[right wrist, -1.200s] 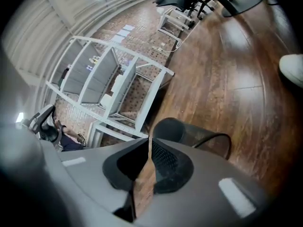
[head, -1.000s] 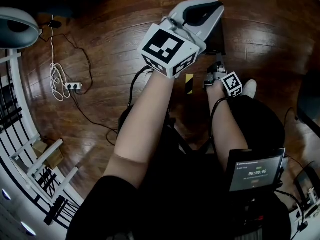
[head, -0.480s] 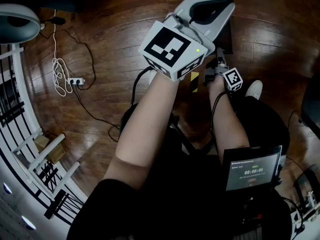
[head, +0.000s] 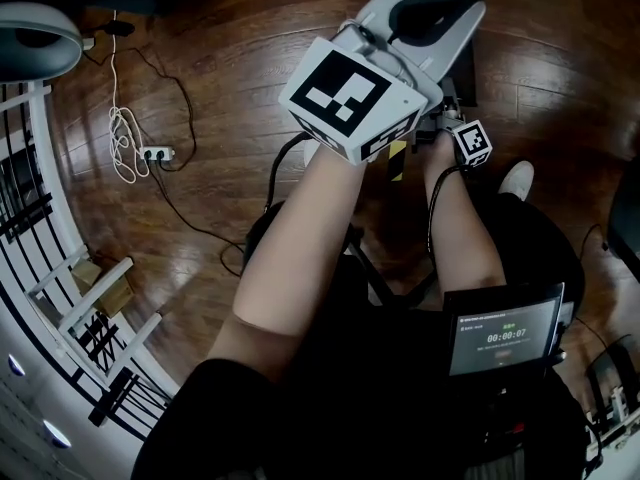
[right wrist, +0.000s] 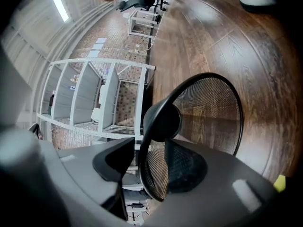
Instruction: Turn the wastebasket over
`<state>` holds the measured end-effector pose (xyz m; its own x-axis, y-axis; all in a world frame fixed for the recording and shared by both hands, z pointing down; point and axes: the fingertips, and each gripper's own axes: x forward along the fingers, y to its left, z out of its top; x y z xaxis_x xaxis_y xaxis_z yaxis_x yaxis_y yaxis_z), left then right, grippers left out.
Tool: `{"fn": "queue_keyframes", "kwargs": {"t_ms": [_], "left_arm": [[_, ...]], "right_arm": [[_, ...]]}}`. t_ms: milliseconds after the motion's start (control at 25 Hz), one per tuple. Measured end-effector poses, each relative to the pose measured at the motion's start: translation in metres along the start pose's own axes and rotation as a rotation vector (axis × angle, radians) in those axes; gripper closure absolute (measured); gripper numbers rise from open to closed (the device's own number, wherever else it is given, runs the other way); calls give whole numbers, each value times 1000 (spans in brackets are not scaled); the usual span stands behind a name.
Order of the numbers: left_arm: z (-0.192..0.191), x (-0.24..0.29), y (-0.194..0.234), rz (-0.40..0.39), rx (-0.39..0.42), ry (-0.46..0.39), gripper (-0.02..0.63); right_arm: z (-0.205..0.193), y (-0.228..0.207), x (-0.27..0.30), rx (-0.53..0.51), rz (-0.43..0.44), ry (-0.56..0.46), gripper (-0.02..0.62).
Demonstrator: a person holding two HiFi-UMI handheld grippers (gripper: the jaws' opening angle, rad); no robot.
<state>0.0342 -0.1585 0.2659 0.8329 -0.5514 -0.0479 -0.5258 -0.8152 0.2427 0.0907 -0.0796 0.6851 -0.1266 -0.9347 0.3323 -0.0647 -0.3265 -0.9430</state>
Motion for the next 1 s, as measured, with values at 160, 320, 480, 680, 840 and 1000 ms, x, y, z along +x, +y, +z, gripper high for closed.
{"fn": "queue_keyframes", "kwargs": {"t_ms": [160,320,480,680,840,1000], "left_arm": [[5,-3,2,2,-15,-4,604],[8,-6,6,18,-24,9,604],[10,-6,8,25,-25,6,604],[10,-3,5,10,-10,-17,604],[13,-3,3,5,2,-19,604],[25,-4,5,13,13,-27,604]], "right_arm": [[3,3,10,2,14,-17,414],[5,8,16,6,50,-20,518],[7,15,16,0,75,-17,581],[11,26,16,-57,84,13,589],[17,37,15,-41,84,9,588],[29,54,12,-75,54,47,588]]}}
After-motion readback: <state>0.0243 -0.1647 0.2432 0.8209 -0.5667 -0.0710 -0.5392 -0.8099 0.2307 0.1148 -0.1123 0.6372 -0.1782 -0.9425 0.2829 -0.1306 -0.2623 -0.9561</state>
